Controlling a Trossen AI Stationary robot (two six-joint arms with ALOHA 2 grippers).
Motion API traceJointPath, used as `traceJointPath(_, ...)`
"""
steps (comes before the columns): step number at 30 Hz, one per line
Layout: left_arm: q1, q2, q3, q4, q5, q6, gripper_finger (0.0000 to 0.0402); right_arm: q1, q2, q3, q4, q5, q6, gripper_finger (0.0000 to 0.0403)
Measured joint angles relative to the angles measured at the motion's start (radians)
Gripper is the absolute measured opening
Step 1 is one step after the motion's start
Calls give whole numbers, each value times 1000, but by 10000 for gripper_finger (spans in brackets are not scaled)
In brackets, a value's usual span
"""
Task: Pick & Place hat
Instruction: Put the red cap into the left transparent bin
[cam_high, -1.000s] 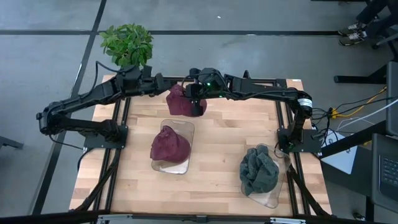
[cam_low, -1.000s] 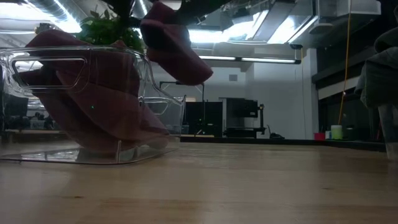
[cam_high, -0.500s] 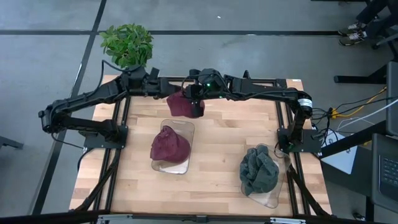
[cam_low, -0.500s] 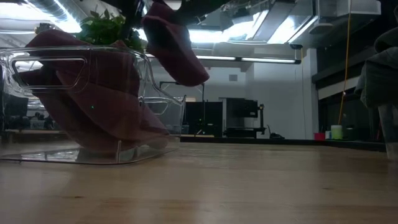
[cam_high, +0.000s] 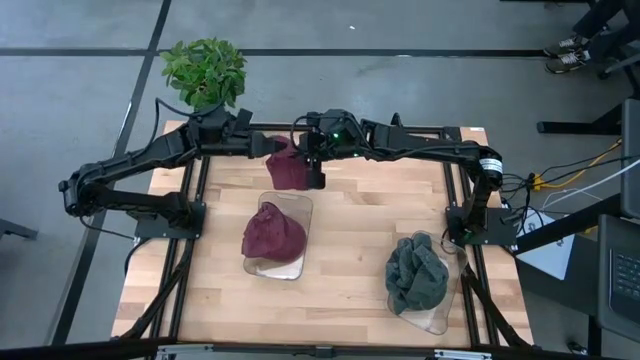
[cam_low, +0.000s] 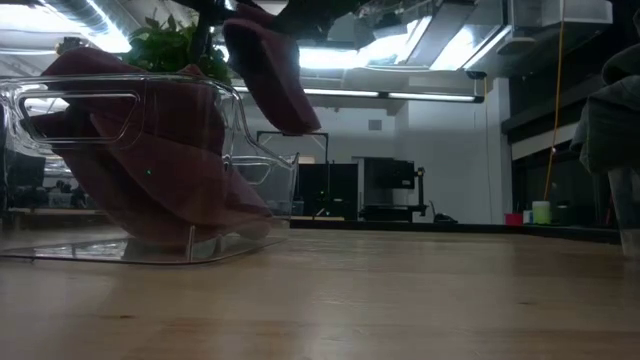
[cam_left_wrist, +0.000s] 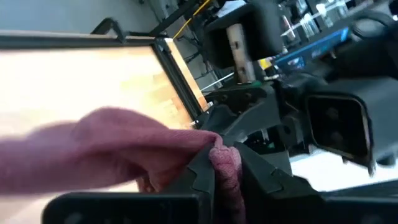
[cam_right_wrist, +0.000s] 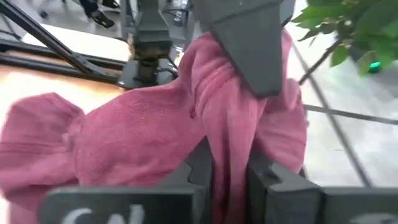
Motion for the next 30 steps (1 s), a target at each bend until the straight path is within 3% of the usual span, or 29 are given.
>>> traceJointPath(5, 0, -43, 0, -17, -1, 105, 31, -11, 0, 0, -12, -93, 97, 97)
traceJointPath(12, 1, -133, 0, -82, -8, 217, 31, -62, -18, 11, -42, -345, 242, 191)
traceJointPath(18, -31, -171, 0, -84, 74, 296, 31, -98, -43, 29, -44, -521, 363, 228)
traceJointPath(24, -124, -167, 0, -64, 122, 284, 31, -104, -75, 29, -111, -544, 427, 232)
traceJointPath(30, -241, -165, 1, -63, 124, 226, 31, -104, -131, 29, -187, -481, 474, 224)
